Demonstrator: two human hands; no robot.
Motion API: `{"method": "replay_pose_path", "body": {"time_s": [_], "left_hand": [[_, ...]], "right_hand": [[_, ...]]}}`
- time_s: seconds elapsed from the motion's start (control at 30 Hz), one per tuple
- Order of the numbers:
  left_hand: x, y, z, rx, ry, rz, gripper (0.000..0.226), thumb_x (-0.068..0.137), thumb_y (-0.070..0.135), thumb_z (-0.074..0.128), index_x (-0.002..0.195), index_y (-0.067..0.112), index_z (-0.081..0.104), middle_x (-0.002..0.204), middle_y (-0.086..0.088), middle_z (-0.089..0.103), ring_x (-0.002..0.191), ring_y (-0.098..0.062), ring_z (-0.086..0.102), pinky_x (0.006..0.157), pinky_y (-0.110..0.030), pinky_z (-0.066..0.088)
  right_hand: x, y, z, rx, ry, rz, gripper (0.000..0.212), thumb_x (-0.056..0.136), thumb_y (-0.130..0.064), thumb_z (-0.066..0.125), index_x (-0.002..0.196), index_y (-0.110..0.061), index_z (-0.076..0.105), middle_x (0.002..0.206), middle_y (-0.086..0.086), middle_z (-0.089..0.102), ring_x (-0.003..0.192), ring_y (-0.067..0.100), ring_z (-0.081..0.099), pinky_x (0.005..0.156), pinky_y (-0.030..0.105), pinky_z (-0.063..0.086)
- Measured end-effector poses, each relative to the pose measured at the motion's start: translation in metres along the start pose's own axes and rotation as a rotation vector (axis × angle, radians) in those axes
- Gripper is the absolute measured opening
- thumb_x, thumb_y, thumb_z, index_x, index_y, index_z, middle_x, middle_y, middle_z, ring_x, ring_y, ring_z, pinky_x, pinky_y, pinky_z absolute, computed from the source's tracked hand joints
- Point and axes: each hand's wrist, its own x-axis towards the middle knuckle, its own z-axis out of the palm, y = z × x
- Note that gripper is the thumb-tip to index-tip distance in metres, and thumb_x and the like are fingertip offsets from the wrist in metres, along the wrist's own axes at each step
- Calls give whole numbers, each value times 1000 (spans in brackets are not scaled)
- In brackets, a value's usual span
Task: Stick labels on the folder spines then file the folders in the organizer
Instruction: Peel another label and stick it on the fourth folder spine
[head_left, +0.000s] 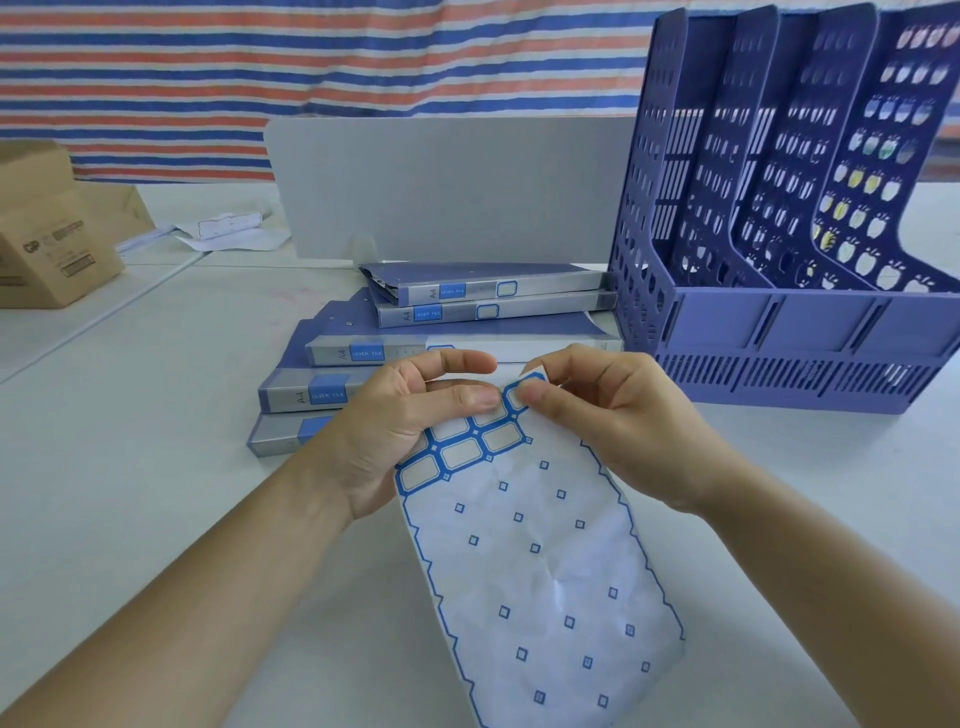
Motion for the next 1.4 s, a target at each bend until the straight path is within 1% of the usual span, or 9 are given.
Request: {"method": "replay_pose_path", "body": {"time_s": [0.13,0.23,0.33,0.63,0.73,0.93,1.13,1.27,1.4], "left_hand": [[2,-2,-1,-32,-20,-39,40,71,7,75,109,13,65,103,-21,73,83,-31,72,74,-38,61],[2,-2,-1,-61,-5,-38,42,71,8,74,111,15,63,104,-20,73,84,-32,72,74,-39,62],[1,0,-1,-67,14,-5,43,72,9,72,113,17,62,105,-20,74,86,-33,73,74,-41,62],[6,-6,1,-43,128,-2,42,67,15,77,108,17,67,101,-14,75,85,-28,73,74,-40,61],[7,-7,2,-80,138,-6,41,65,13,77,105,18,67,97,-13,76,82,-28,73,71,-39,62],[5,-6,1,-83,123,-12,46,63,14,78,107,19,67,98,-14,76,83,-28,74,70,-40,61],[4,-6,1,-30,137,-3,47,60,15,80,105,22,68,96,-13,76,84,-28,74,77,-40,58],[1,-4,3,0,89,16,45,62,14,78,105,23,67,96,-13,76,83,-29,73,78,-41,58],[1,-4,3,-11,100,11,48,62,11,77,108,20,66,90,-14,76,78,-29,73,72,-40,60]], "right_hand": [[-1,2,1,5,-15,-17,14,87,-33,68,91,-21,74,92,12,72,76,30,59,76,47,50],[1,1,1,67,-15,45,16,89,-35,70,90,-20,75,84,16,71,71,23,54,68,37,45],[2,1,-1,74,55,118,14,89,-27,71,84,-15,76,67,1,64,59,12,49,55,24,42],[2,3,5,120,205,140,12,92,-22,68,88,-13,75,74,3,72,60,11,53,54,22,42],[3,4,6,178,181,175,15,93,-24,67,90,-11,75,76,7,71,66,18,50,57,28,39],[2,0,6,279,121,235,17,95,-16,63,96,-1,72,69,-5,70,54,4,58,48,14,42],[0,-7,6,277,62,246,15,96,-14,61,91,-4,72,67,-5,72,53,3,60,47,13,44],[-1,-2,8,36,111,160,14,93,-22,67,87,-11,74,60,-7,63,51,6,47,51,15,38],[-2,5,15,-334,227,-101,10,91,-21,69,83,-27,67,70,-14,62,67,5,56,55,18,45]]}}
